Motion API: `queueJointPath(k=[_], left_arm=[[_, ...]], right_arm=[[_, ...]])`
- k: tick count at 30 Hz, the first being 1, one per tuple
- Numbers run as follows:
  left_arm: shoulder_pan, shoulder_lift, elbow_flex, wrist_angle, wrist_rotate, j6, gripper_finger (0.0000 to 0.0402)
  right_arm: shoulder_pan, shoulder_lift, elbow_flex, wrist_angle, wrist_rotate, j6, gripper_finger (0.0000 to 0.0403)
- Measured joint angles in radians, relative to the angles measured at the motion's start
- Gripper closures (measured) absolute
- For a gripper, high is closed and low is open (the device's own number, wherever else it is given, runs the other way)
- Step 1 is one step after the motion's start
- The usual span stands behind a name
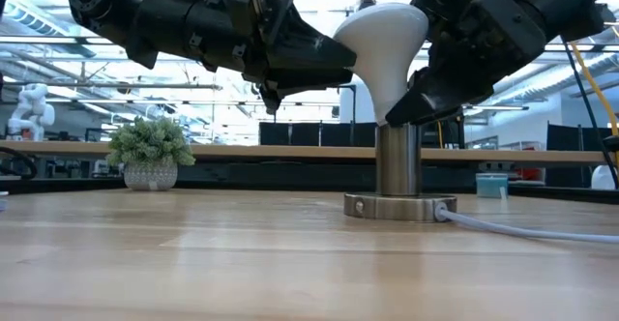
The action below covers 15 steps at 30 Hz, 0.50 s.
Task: Screw lightbulb
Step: Insert the lightbulb into the desk lamp
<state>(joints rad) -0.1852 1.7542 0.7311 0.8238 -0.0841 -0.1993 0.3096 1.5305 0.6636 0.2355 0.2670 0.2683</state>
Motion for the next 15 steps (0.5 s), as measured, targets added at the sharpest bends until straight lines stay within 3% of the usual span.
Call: queueJointPath(k=[8, 15], left_arm=[[0.004, 0.0, 0.02, -0.012, 0.0, 0.009, 0.0258], [0.004, 0.0, 0.027, -0.028, -0.003, 0.022, 0.0258]], right_arm=[[0.0, 0.001, 0.001, -0.011, 0.026, -0.062, 0.0204], [0.013, -0.003, 0.0, -0.029, 0.129, -0.079, 0.0204]])
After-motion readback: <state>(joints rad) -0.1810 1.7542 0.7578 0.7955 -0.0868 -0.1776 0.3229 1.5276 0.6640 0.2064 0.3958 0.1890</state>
